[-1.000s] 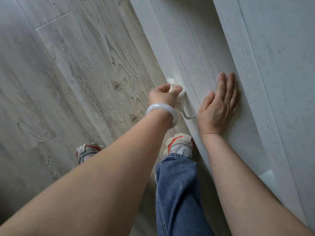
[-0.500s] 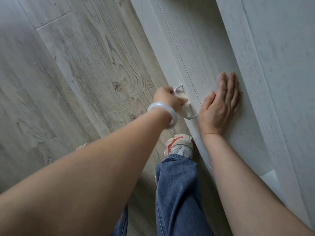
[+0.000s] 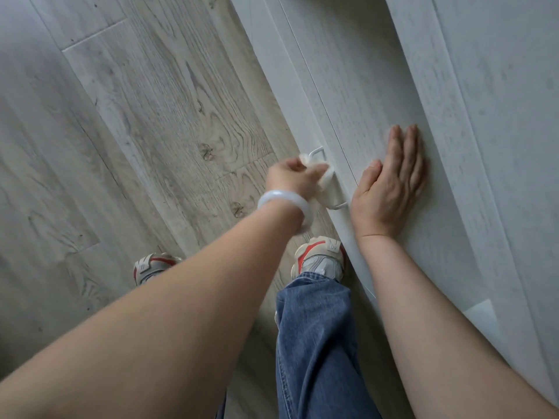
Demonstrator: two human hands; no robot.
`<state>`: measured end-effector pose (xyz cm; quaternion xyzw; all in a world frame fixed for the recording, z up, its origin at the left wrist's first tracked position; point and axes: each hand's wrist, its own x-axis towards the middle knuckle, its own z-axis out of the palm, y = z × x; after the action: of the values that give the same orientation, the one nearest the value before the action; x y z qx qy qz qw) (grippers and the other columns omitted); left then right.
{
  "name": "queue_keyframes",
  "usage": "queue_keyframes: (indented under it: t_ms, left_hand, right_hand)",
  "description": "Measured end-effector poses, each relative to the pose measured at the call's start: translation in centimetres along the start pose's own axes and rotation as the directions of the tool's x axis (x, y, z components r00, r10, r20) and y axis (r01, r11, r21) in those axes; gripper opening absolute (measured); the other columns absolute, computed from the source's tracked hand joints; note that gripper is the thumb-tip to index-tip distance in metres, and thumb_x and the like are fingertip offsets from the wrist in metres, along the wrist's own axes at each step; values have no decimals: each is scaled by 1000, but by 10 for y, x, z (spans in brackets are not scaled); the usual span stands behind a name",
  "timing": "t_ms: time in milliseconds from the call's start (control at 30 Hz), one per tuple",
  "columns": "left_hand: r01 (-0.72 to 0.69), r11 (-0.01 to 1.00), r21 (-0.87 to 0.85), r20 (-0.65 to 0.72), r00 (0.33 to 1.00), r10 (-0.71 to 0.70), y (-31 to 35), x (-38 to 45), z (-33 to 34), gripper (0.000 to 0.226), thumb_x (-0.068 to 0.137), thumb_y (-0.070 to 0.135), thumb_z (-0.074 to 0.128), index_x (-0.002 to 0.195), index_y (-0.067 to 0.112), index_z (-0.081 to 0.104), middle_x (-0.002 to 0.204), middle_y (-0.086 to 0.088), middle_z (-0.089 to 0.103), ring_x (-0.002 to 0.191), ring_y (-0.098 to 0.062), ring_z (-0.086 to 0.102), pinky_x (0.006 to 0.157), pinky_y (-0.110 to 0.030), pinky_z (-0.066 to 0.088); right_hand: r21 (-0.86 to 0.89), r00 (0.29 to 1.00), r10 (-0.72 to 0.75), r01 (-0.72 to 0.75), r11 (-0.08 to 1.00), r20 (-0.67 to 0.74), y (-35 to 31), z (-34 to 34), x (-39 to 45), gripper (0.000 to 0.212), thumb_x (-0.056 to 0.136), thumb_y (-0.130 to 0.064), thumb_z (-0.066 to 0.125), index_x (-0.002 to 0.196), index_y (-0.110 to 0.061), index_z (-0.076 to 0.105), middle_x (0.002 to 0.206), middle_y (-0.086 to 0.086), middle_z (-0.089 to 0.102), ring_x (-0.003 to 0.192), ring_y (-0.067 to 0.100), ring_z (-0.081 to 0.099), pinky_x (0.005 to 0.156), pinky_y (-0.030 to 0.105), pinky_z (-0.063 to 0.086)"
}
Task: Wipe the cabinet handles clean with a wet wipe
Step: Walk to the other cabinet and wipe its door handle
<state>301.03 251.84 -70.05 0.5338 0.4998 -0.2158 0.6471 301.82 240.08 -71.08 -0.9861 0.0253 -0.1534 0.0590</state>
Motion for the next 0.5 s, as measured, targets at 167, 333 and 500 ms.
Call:
queue_keyframes:
  t_ms: [167,333,500]
  left_hand:
    - [-54,998,17,-46,997,54,17,11,-10,17,81,24,75,69,19,64,63,0,59,58,-19,56,64,-36,54]
    - [-53,982,179,-9,998,56,24,2,-16,8,81,17,74,82,15,67,69,3,60,62,-15,57,69,-25,53]
    - [-89,928,361,32,996,83,49,-18,-45,19,83,-6,57,74,10,53,58,7,44,39,0,42,44,-7,33]
  right_hand:
    - [45,999,11,-12,999,30,0,-6,1,33,85,-7,56,114,6,63,117,26,63,107,37,59,104,20,18]
    - [72,951,220,-240,968,217,-28,-28,7,23,82,2,61,103,13,64,108,33,64,99,44,62,89,35,29]
    - [88,798,312,-412,907,515,-45,-50,19,37,98,-11,42,129,9,48,141,25,43,132,35,35,99,29,16]
